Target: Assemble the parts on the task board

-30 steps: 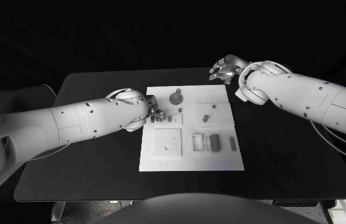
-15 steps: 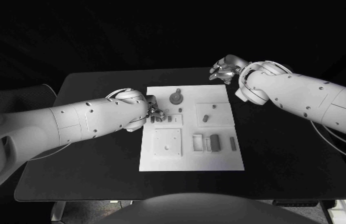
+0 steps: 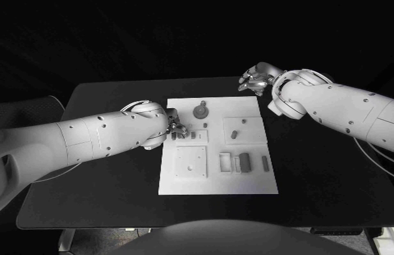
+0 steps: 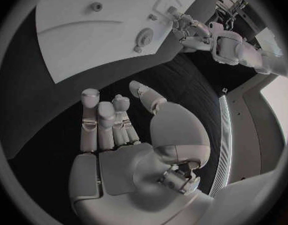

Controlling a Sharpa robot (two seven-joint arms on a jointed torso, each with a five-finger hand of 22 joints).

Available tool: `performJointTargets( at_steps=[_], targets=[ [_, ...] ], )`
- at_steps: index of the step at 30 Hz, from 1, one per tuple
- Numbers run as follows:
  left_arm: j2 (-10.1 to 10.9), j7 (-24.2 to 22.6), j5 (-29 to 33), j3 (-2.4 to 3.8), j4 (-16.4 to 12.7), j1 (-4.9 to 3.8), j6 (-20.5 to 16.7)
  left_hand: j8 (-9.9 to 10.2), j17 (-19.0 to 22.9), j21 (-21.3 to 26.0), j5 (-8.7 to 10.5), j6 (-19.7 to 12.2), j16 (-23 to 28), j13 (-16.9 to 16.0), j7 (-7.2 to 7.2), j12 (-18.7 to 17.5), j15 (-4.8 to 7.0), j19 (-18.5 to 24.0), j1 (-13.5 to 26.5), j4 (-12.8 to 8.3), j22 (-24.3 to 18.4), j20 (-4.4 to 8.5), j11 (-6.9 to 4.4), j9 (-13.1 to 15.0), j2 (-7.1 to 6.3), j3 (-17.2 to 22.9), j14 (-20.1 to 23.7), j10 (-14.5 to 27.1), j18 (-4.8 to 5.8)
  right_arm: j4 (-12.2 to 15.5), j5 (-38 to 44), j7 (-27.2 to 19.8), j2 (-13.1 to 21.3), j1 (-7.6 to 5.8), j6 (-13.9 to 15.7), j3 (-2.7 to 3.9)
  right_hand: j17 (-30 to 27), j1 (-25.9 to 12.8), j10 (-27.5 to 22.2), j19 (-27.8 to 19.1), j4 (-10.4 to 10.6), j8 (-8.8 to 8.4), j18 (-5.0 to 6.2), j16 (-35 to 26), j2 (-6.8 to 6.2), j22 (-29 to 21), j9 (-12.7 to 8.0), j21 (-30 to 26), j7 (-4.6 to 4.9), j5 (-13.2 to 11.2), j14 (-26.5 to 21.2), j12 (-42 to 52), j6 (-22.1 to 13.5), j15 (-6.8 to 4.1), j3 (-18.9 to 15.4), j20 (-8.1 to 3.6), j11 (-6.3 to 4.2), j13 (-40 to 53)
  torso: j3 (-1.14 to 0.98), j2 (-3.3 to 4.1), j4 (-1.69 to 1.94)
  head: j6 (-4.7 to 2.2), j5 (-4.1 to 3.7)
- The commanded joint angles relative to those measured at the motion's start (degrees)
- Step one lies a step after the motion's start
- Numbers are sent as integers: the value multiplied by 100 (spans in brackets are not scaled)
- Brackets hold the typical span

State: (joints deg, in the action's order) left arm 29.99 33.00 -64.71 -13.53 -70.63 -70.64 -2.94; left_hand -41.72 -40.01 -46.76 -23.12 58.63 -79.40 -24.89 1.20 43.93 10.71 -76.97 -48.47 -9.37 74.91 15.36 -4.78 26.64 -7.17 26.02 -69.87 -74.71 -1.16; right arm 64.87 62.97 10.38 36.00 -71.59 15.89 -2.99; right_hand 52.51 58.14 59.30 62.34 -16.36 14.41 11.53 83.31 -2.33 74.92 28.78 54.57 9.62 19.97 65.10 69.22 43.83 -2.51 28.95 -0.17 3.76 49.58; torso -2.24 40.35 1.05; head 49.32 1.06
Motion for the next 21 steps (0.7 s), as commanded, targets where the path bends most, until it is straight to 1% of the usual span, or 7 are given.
performJointTargets(
  at_steps=[1, 8, 13, 16, 21],
  targets=[
    [-21, -46, 59, -9, -3, 18, 99, 17, 8, 32, 40, -10, -20, 9, 24, 39, -2, 30, 62, 35, 101, 6, 19, -7, -4, 8, 37, 53, -356, 3, 9, -42, 1, 1, -69, 0, -9, -41, -52, 28, 1, 15, 347, 11, 0, 76, -6, -39, 65, 25, -24, 40, 39, 12, 22, -27, -2, -10, -1, 2, 1, 4, -8],
    [-43, -54, 50, -9, 19, 18, 120, 19, 8, 31, 41, -12, -22, 10, 25, 42, -3, 31, 60, 38, 102, 7, 20, -10, 6, 12, 39, 54, -358, 6, 9, -40, 0, 1, -64, 0, -9, -43, -52, 28, 2, 15, 347, 11, 1, 76, -6, -39, 65, 25, -25, 40, 39, 12, 22, -27, -2, -10, 2, 0, 1, 5, -13],
    [-65, -20, 8, -9, 43, 18, 125, 25, 6, 28, 69, -18, -28, 12, 29, 51, -6, 35, 72, 36, 105, 9, 22, -20, -47, -8, 45, 61, -361, 8, 9, -41, -1, 1, -62, 0, -10, -43, -52, 28, 1, 15, 347, 11, 2, 75, -6, -39, 65, 25, -25, 40, 39, 12, 23, -27, -2, -11, 3, 1, 4, 9, -16],
    [-76, -7, 8, -9, 58, 18, 203, 33, 7, 30, 76, -29, -27, 17, 33, 52, -9, 43, 92, 47, 104, 10, 27, -28, -77, -19, 56, 75, -363, 7, 9, -41, 1, 1, -62, 0, -10, -43, -52, 27, 1, 15, 347, 11, 2, 75, -6, -39, 65, 26, -25, 40, 39, 12, 23, -27, -2, -11, 3, 1, 2, 9, -17],
    [-95, 0, 8, -9, 97, 18, 256, 71, 10, 43, 100, -99, -24, 27, 57, 63, -24, 72, 164, 114, 101, 12, 45, -59, -101, -30, 95, 118, -370, 7, 9, -41, -1, 1, -64, 0, -10, -43, -52, 27, 0, 15, 347, 11, 2, 75, -6, -39, 65, 26, -25, 40, 39, 12, 24, -28, -2, -11, 2, 3, 1, 19, -20]
  ],
)
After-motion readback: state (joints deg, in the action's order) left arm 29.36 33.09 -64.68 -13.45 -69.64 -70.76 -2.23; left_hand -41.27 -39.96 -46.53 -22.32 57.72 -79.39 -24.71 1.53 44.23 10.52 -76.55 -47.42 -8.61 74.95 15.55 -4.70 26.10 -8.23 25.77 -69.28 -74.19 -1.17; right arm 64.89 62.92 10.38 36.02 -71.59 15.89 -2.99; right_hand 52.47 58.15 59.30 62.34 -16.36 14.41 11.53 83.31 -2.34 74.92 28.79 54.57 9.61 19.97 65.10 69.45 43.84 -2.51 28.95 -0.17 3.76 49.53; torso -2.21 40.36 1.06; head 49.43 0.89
